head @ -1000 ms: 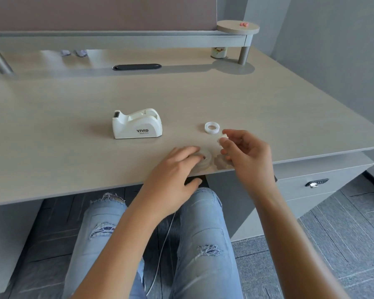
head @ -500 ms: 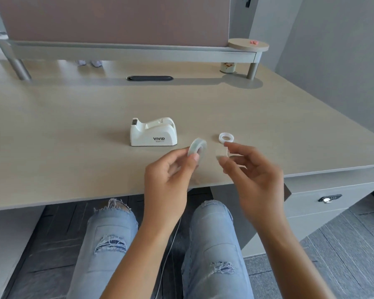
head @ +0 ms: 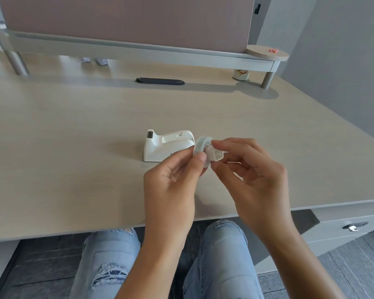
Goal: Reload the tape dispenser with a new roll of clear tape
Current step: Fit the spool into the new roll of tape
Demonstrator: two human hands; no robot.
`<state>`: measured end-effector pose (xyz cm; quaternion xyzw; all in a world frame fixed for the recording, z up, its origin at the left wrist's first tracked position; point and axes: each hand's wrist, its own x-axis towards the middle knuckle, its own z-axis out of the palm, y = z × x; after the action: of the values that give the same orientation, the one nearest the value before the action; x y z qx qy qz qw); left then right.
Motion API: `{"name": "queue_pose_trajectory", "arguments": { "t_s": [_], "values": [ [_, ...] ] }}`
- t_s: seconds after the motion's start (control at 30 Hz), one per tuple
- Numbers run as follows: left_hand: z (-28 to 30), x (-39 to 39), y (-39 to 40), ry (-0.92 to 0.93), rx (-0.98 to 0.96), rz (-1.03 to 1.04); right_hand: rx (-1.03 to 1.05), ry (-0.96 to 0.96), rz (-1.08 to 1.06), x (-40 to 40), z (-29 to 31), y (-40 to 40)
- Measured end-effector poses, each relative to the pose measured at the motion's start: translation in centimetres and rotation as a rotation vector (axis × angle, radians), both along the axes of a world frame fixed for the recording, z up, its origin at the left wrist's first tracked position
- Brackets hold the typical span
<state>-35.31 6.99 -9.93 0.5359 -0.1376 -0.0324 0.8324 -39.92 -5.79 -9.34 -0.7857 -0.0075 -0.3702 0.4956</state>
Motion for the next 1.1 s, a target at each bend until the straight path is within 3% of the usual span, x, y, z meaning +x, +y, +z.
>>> {"name": "queue_pose_trajectory", "arguments": {
  "t_s": [0.5, 0.83, 1.1],
  "values": [
    [-0.5, -0.1, 0.2, -0.073, 0.011, 0.058, 0.392, 0.076, 0.098, 0.4, 0.5, -0.1],
    [-0.1, -0.3, 0.8, -0.192, 0.079, 0.069, 0.288, 0.094, 0.125, 0.1, 1.0, -0.9],
    [-0.3, -0.7, 0.8, -0.273, 0.173, 0.103, 0.017, 0.048, 0.102, -0.4, 1.4, -1.1]
  ]
}}
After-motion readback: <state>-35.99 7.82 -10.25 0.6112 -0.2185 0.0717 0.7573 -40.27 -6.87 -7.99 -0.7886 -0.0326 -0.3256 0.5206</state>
